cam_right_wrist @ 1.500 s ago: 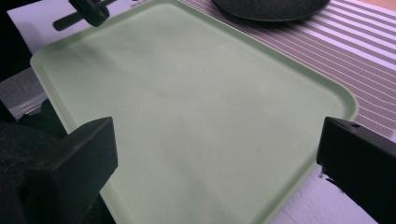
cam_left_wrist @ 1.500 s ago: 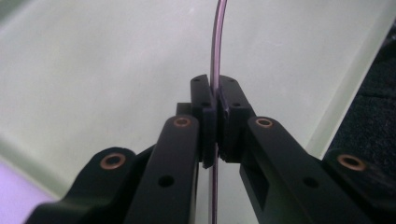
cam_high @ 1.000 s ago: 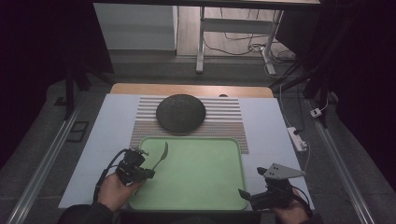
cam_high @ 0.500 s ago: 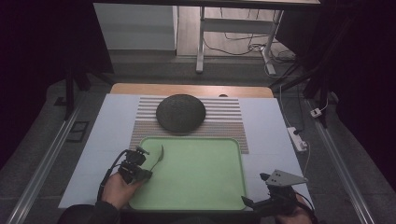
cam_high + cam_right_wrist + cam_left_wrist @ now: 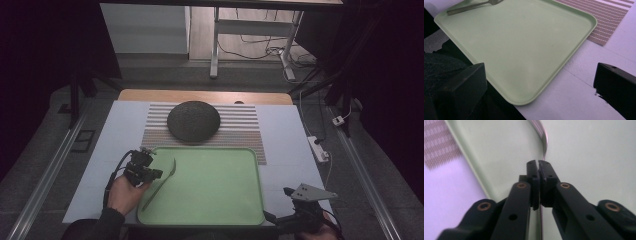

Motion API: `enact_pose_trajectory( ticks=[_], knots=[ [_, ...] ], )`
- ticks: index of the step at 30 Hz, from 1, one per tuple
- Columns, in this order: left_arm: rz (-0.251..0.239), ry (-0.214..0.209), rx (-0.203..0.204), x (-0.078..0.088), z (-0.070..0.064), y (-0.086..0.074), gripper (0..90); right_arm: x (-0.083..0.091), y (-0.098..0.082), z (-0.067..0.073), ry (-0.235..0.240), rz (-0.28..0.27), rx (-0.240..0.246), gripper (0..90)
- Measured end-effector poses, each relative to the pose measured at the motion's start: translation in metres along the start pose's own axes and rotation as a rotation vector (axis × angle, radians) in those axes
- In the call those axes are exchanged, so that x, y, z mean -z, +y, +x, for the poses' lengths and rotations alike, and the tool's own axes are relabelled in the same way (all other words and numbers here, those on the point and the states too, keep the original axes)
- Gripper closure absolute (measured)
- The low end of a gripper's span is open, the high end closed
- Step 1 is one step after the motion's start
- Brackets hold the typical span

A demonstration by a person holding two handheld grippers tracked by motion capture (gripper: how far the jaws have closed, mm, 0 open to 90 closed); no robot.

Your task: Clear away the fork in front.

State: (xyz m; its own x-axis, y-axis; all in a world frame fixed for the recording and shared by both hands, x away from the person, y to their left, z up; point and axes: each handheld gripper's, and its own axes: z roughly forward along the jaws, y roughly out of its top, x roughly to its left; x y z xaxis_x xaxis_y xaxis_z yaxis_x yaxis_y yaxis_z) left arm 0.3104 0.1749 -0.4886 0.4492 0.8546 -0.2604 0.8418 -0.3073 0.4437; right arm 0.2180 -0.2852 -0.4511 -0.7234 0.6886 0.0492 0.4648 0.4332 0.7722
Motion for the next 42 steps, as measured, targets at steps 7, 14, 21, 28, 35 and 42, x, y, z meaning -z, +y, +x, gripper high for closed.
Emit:
enact_pose_trajectory(
  ticks=[7,14,21,28,35,42],
  knots=[
    [0.021,-0.021,-0.028,-0.019,0.006,0.013,88.5,-0.002,0.000,-0.002,0.011,0.015,-0.013,0.0],
    [0.007,-0.038,-0.067,-0.027,-0.003,0.019,88.5,-0.002,0.000,-0.002,0.018,0.017,-0.021,0.0],
    [0.015,-0.041,-0.106,-0.033,-0.015,0.024,88.4,-0.002,0.000,-0.005,0.034,0.016,-0.039,0.0],
    [0.040,-0.107,-0.219,-0.043,-0.031,0.025,88.4,-0.003,0.000,-0.004,0.053,0.022,-0.031,0.0],
    [0.069,-0.062,-0.231,-0.054,-0.034,0.026,88.5,-0.003,0.001,-0.004,0.055,0.033,-0.028,0.0],
    [0.058,-0.030,-0.172,-0.049,-0.015,0.026,88.5,-0.004,0.001,-0.005,0.065,0.039,-0.031,0.0]
  ],
)
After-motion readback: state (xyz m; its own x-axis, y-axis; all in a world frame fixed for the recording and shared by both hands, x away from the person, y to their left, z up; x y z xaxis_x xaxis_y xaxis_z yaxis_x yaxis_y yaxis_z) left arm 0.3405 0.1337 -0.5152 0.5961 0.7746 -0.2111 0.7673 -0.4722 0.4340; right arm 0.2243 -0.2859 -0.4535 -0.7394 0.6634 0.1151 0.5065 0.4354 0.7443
